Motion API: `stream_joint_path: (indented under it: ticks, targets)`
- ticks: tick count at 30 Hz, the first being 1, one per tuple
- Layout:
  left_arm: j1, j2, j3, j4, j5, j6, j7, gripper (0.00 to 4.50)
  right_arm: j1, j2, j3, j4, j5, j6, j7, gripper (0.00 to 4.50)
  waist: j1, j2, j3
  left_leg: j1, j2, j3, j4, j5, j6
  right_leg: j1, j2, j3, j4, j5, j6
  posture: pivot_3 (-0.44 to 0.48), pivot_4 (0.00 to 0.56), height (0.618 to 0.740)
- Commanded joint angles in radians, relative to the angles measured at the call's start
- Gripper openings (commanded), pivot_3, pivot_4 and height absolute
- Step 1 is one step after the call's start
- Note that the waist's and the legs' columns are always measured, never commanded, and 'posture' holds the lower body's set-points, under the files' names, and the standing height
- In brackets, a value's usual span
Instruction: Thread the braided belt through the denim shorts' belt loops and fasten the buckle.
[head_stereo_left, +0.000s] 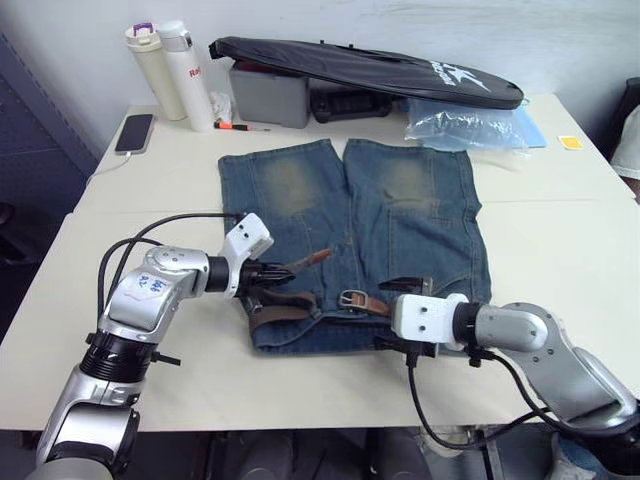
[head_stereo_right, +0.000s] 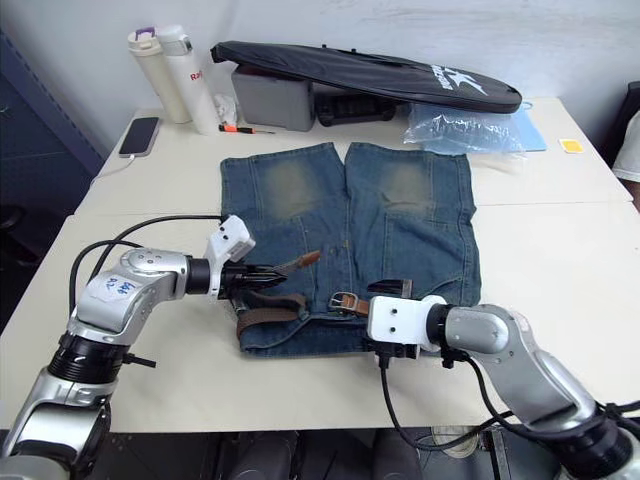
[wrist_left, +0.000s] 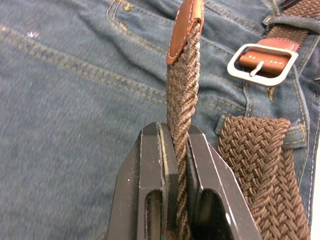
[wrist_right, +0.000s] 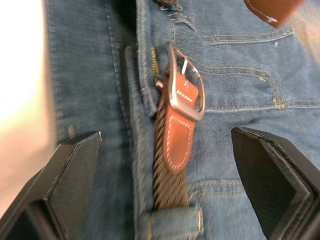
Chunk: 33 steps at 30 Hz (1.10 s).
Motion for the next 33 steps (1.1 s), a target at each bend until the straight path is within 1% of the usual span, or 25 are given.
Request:
stream_joint_path:
  ticks: [1, 5, 8, 12, 13, 14, 15, 16, 20, 23, 27, 30, 33]
  targets:
    - [-0.031, 0.02, 0.008, 0.009, 0.007, -0.029, -0.018, 0.0, -0.02, 0.028, 0.026, 0.028, -0.078, -0.029, -0.036, 4.41, 0.0, 0.0, 0.0, 0.0, 0.0, 0.0, 0.0, 0.0, 0.0, 0.0, 0.0, 0.0, 0.0, 0.0, 0.0, 0.0, 0.15, 0.74]
    - [-0.04, 0.034, 0.009, 0.026, 0.012, -0.043, -0.026, 0.0, -0.018, 0.049, 0.009, 0.05, -0.109, 0.001, -0.05, 4.41, -0.001, 0.0, 0.0, 0.0, 0.0, 0.0, 0.0, 0.0, 0.0, 0.0, 0.0, 0.0, 0.0, 0.0, 0.0, 0.0, 0.15, 0.74]
    - [-0.039, 0.037, 0.009, 0.03, 0.012, -0.049, -0.027, 0.0, -0.02, 0.07, -0.034, 0.042, -0.08, 0.037, -0.054, 3.67, 0.0, 0.0, 0.0, 0.001, 0.001, 0.0, 0.0, 0.0, -0.001, 0.0, 0.001, 0.001, 0.001, 0.0, 0.0, 0.0, 0.15, 0.74]
    - [-0.038, 0.031, 0.005, 0.032, 0.014, -0.053, -0.023, 0.0, -0.022, 0.128, -0.092, 0.017, -0.001, 0.126, -0.054, 1.73, 0.0, 0.0, 0.0, 0.0, 0.001, 0.0, 0.0, 0.0, -0.001, 0.0, 0.001, 0.001, 0.001, 0.0, -0.001, 0.0, 0.15, 0.74]
    - [-0.038, 0.027, 0.004, 0.031, 0.014, -0.053, -0.02, 0.0, -0.021, 0.144, -0.11, 0.006, 0.022, 0.152, -0.053, 1.14, 0.0, 0.0, 0.0, 0.0, 0.001, 0.0, 0.0, 0.001, -0.001, 0.0, 0.001, 0.001, 0.001, 0.0, -0.001, 0.0, 0.15, 0.74]
    - [-0.038, 0.024, 0.004, 0.03, 0.013, -0.052, -0.019, 0.0, -0.019, 0.151, -0.121, -0.005, 0.038, 0.17, -0.048, 0.83, 0.0, 0.0, 0.0, 0.0, 0.001, 0.0, 0.0, 0.001, -0.001, 0.0, 0.001, 0.001, 0.002, 0.0, -0.001, 0.0, 0.15, 0.74]
    - [-0.037, 0.023, 0.003, 0.03, 0.013, -0.052, -0.019, 0.0, -0.018, 0.152, -0.13, -0.016, 0.052, 0.184, -0.039, 0.25, 0.0, 0.0, 0.0, 0.0, 0.001, 0.0, 0.0, 0.001, -0.001, 0.0, 0.001, 0.001, 0.002, 0.0, -0.001, 0.0, 0.15, 0.74]
    - [-0.038, 0.022, 0.003, 0.032, 0.013, -0.053, -0.019, 0.0, -0.017, 0.149, -0.136, -0.025, 0.064, 0.199, -0.031, 0.06, 0.0, 0.0, 0.0, 0.0, 0.001, 0.0, 0.0, 0.001, -0.001, 0.0, 0.001, 0.001, 0.002, 0.0, -0.001, 0.0, 0.15, 0.74]
    - [-0.039, 0.02, 0.001, 0.04, 0.015, -0.059, -0.018, 0.0, -0.008, 0.104, -0.148, -0.049, 0.118, 0.219, 0.026, 0.06, 0.0, 0.0, 0.0, 0.0, 0.001, 0.0, 0.0, 0.001, -0.001, 0.0, 0.001, 0.001, 0.001, 0.0, -0.001, 0.0, 0.15, 0.74]
    - [-0.041, 0.018, -0.003, 0.046, 0.018, -0.066, -0.017, 0.0, -0.017, 0.07, -0.126, -0.027, 0.091, 0.182, 0.027, 0.06, 0.0, 0.0, 0.0, 0.0, 0.001, 0.0, 0.0, 0.0, -0.001, 0.0, 0.001, 0.001, 0.001, 0.0, -0.001, 0.0, 0.15, 0.74]
    - [-0.047, 0.01, -0.01, 0.049, 0.021, -0.07, -0.017, 0.0, -0.025, 0.068, -0.099, -0.001, 0.075, 0.171, 0.017, 0.06, 0.0, 0.0, 0.0, 0.0, 0.001, 0.0, 0.0, 0.0, -0.001, -0.001, 0.001, 0.001, 0.001, 0.0, -0.001, 0.0, 0.15, 0.74]
    - [-0.044, -0.002, -0.016, 0.03, 0.007, -0.054, -0.022, 0.0, -0.035, 0.112, -0.104, 0.002, 0.091, 0.209, -0.018, 0.06, 0.0, 0.0, 0.0, 0.0, 0.001, 0.001, 0.0, 0.001, -0.001, -0.001, 0.001, 0.001, 0.001, 0.0, -0.001, 0.0, 0.15, 0.74]
    - [-0.041, -0.028, -0.019, 0.003, -0.016, -0.021, -0.016, 0.0, -0.051, 0.21, -0.168, 0.028, 0.109, 0.274, -0.121, 0.06, 0.0, 0.0, 0.0, 0.0, 0.001, 0.0, 0.0, 0.001, -0.001, -0.001, 0.001, 0.001, 0.002, 0.0, -0.001, 0.0, 0.15, 0.74]
